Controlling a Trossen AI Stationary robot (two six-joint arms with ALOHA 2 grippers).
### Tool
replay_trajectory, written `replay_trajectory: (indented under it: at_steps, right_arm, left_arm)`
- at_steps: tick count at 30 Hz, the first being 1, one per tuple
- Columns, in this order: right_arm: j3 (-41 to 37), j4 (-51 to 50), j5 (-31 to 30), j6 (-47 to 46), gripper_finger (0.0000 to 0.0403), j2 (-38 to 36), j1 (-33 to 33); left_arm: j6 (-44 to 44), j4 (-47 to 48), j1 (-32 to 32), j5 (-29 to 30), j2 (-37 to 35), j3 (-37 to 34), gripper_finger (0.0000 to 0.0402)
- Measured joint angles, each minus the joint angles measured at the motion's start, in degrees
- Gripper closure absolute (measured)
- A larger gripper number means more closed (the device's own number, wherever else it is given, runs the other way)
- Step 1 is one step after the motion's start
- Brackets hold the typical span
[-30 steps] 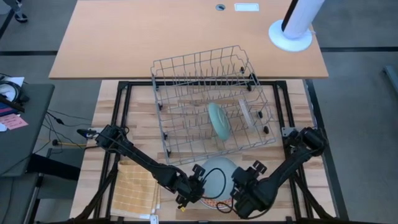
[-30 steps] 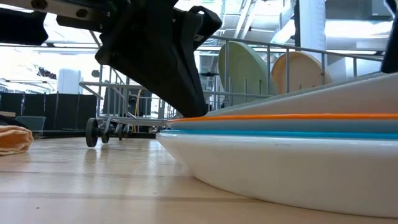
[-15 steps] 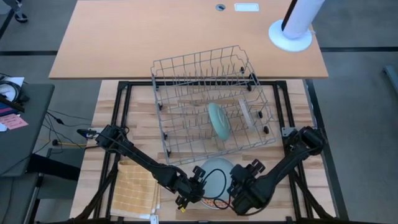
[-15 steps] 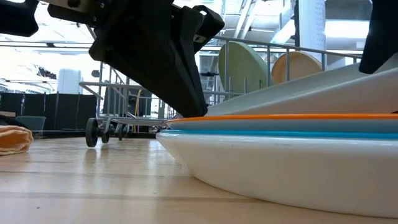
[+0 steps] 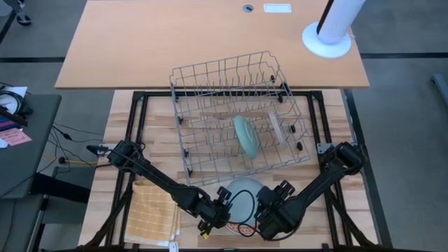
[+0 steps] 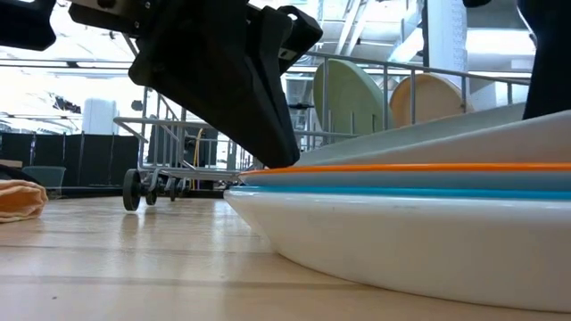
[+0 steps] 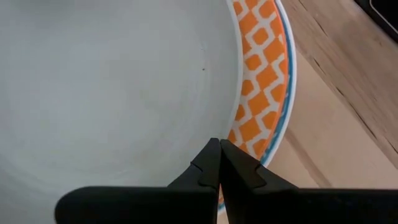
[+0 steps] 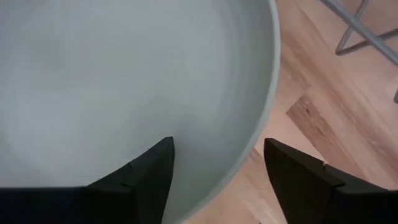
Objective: Sort dishes
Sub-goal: Put the gray plate in the dish rack
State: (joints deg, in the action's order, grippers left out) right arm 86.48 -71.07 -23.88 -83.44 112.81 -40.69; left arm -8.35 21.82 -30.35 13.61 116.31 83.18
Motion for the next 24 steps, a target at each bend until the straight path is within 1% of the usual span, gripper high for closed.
replay_trajectory:
  at_steps: [2, 4, 6, 11, 13, 15, 18, 22, 24]
  right_arm:
    - [-0.1, 0.2, 0.0, 0.7, 0.0168, 0.0, 0.1]
    - [-0.1, 0.2, -0.1, 1.2, 0.0198, 0.0, 0.1]
    - [-0.1, 0.1, -0.2, 2.2, 0.0236, 0.0, 0.1]
    - [-0.1, -0.1, -1.0, 3.1, 0.0348, -0.1, 0.3]
    - [-0.1, -0.3, -1.5, 3.1, 0.0381, -0.2, 0.6]
    - [-0.1, -0.6, -2.2, 3.2, 0.0389, -0.4, 0.6]
    - [-0.1, -0.7, -2.3, 3.8, 0.0386, -0.7, 0.4]
    - [0.7, -2.6, -2.1, 4.2, 0.0392, -0.8, 0.0]
    - [1.7, -4.5, -2.7, 4.2, 0.0396, -0.8, -0.1]
  left_arm:
    - [0.0, 0.0, 0.0, 0.0, 0.0, 0.0, 0.0401]
    - [0.0, 0.0, 0.0, 0.0, 0.0, 0.0, 0.0401]
    - [0.0, -0.1, 0.0, 0.0, 0.0, 0.0, 0.0401]
    - [0.0, -2.1, -0.1, -0.5, 0.0, 0.0, 0.0401]
    - [0.1, -3.1, -0.1, -0.8, 0.0, 0.0, 0.0401]
    - [0.8, -3.1, -0.2, -0.7, -0.1, 0.2, 0.0402]
    - [2.4, -1.2, -0.6, 0.3, -0.2, 2.3, 0.0402]
    - [4.8, 6.0, -1.4, 1.6, -0.3, 7.8, 0.0402]
    - [7.1, 10.0, -2.0, 3.3, -0.3, 10.4, 0.0402]
